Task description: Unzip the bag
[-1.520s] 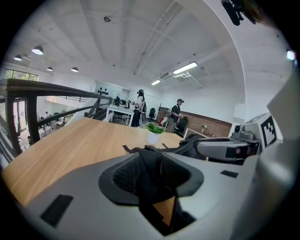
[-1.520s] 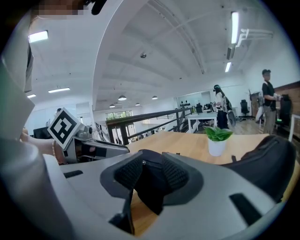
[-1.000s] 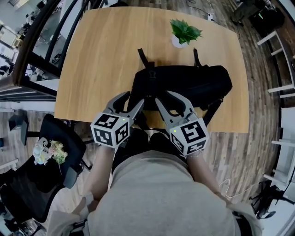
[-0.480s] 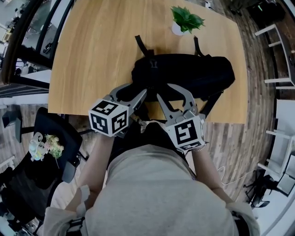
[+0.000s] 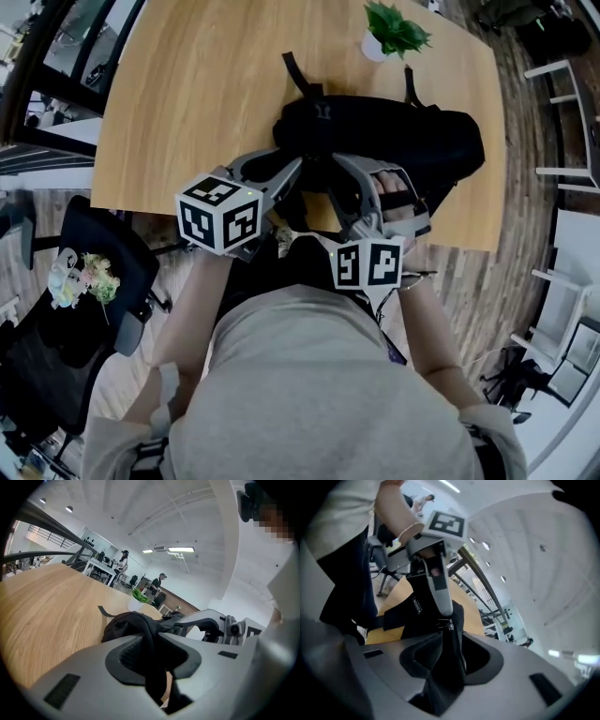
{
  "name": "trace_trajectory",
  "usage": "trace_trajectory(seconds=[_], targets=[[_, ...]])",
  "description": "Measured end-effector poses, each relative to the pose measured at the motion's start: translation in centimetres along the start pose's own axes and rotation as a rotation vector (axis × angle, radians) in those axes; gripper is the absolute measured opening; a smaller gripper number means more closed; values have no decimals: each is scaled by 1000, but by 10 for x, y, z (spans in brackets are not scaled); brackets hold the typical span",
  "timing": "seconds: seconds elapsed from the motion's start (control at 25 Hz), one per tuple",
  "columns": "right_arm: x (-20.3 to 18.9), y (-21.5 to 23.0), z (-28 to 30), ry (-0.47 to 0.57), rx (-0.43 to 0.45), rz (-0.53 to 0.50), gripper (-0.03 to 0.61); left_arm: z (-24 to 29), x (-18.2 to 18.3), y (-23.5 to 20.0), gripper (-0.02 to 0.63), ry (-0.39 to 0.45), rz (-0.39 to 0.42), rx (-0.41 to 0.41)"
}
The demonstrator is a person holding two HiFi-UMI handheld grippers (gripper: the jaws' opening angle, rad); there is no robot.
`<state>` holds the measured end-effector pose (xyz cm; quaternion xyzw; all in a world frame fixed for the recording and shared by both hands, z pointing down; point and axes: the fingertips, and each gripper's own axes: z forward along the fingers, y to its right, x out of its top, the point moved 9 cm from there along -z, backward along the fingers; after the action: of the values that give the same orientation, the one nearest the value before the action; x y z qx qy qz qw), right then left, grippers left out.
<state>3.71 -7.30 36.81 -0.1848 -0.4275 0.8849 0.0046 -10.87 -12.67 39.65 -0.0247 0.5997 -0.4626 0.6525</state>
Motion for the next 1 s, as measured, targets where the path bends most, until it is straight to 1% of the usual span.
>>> trace_trajectory(seconds=[0.08, 0.16, 0.28, 0.48, 0.6, 0.72, 0.76, 1.0], targets=[[1, -2, 3, 7, -4, -99, 124, 0, 1, -1, 94, 0, -4, -8], [3, -2, 5, 23, -7, -162, 159, 0, 1, -3, 92, 0, -10, -13], [4, -5, 11, 35, -3, -264, 175, 0, 2, -4, 91, 3, -18, -16], [4, -9, 18, 48, -9, -357, 174, 0, 2, -5, 84, 6, -35, -23], [9, -9, 18, 76, -31, -396, 175, 0, 1, -7, 84, 9, -45, -32], [14, -10, 17, 104, -51, -423, 161, 0, 1, -8, 84, 10, -39, -37], [14, -11, 17, 106, -50, -424, 148, 0, 1, -8, 83, 10, -38, -36], [11, -14, 15, 103, -50, -349, 100, 0, 1, -7, 84, 13, -40, -40]])
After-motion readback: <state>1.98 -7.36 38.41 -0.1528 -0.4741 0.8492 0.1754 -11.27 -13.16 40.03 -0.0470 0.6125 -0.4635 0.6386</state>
